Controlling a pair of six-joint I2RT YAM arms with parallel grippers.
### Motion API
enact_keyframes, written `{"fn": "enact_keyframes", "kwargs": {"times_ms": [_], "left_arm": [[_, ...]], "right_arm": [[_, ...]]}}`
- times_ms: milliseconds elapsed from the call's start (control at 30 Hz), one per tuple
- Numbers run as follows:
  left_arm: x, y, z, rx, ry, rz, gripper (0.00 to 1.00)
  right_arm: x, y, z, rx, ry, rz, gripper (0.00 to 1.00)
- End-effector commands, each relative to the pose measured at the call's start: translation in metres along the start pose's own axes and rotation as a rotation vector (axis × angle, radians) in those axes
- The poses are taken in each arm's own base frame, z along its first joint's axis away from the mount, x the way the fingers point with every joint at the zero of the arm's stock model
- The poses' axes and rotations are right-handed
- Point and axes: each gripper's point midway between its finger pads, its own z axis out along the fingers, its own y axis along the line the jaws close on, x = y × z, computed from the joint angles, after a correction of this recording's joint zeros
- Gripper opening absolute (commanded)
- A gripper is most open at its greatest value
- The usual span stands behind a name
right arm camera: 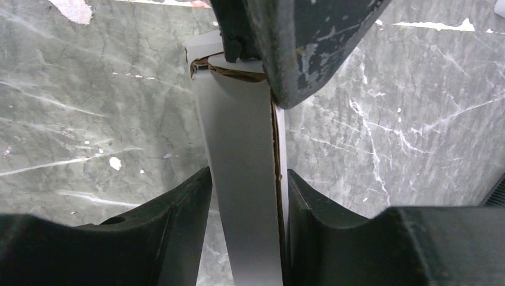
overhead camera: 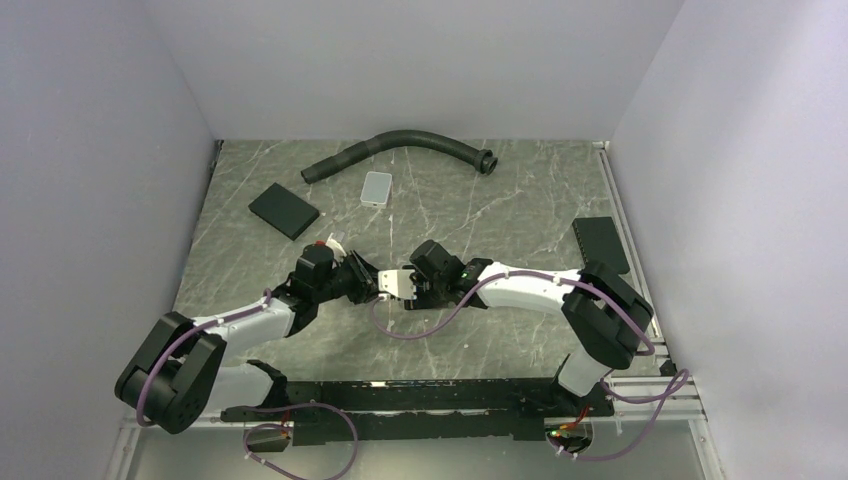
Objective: Fold the paper box
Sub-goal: Close the paper box at the center of the board.
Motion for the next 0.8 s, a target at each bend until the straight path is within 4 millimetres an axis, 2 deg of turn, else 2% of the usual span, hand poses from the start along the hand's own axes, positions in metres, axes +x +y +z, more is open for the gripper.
{"fn": "enact_keyframes", "kwargs": {"times_ms": [0, 133, 467, 767], "left_arm": [[0.010, 0.008, 0.002, -0.019, 0.037, -0.006, 0.27], [0.010, 0.010, 0.004, -0.023, 0.042, -0.008, 0.27], [0.007, 0.016, 0.008, -0.039, 0.047, -0.021, 0.27], [0.001, 0.018, 0.007, -0.046, 0.037, -0.030, 0.27]], "right_arm": [[-0.005, -0.014, 0.004, 0.099, 0.003, -0.010, 0.51], [-0.013, -0.013, 0.000, 0.082, -0.034, 0.016, 0.59], [-0.024, -0.024, -0.016, 0.098, -0.094, 0.047, 0.67], [-0.029, -0.034, -0.029, 0.150, -0.123, 0.023, 0.67]]}}
